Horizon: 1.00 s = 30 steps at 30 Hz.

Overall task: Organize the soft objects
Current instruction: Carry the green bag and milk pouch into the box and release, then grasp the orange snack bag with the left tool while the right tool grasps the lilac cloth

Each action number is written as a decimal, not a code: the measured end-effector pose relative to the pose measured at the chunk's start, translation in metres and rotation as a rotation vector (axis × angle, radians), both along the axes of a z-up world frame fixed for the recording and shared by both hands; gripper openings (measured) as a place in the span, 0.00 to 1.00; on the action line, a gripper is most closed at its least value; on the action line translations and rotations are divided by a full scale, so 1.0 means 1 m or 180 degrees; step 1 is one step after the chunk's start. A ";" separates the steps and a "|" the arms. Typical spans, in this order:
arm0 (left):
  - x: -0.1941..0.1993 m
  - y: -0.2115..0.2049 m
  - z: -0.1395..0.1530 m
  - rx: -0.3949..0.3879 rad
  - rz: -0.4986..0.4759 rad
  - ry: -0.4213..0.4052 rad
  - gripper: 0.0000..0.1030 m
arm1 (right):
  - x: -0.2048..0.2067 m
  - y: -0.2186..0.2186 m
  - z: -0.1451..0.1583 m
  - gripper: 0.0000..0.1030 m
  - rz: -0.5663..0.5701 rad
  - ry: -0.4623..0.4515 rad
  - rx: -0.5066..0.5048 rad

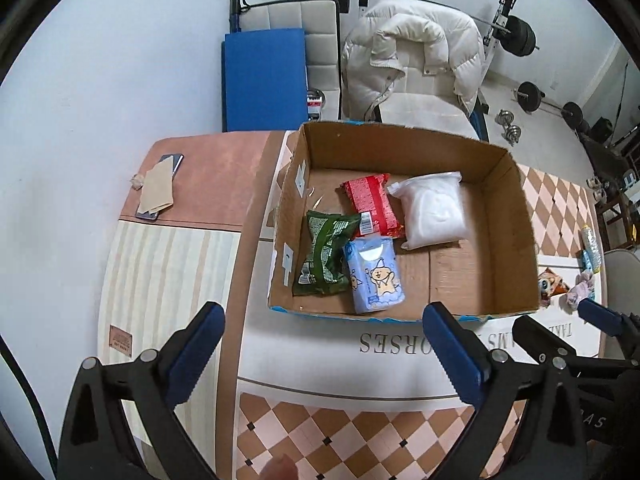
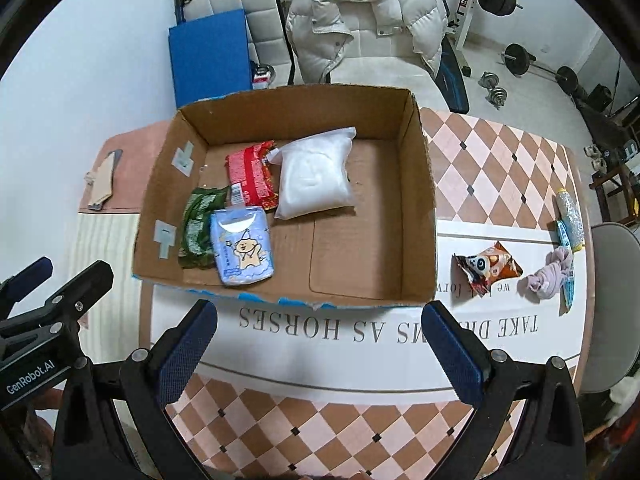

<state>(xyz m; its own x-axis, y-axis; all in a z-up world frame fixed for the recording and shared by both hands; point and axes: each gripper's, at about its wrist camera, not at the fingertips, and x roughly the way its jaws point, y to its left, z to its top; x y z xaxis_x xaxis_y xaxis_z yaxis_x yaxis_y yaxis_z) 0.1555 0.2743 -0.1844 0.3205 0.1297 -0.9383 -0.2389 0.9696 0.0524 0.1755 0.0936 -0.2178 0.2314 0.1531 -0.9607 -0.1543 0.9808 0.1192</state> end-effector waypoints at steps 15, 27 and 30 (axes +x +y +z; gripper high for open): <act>0.073 -0.226 -0.006 0.0490 -0.1247 -0.0113 0.98 | 0.020 -0.224 0.014 1.00 -0.0875 0.0035 0.0282; 0.153 -0.395 -0.186 0.0828 -0.2635 0.1277 0.91 | 0.063 -0.441 -0.151 1.00 -0.2038 0.1098 0.0895; 0.154 -0.408 -0.209 0.0693 -0.2707 0.1522 0.91 | 0.072 -0.444 -0.175 1.00 -0.2057 0.1271 0.1001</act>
<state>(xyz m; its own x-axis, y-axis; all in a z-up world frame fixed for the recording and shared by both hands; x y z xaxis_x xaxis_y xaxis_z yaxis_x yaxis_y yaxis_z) 0.3091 -0.1339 -0.3937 -0.0185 0.2170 -0.9760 0.6226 0.7663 0.1585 0.2477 -0.3503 -0.3930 0.0159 0.3826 -0.9238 0.5417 0.7733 0.3296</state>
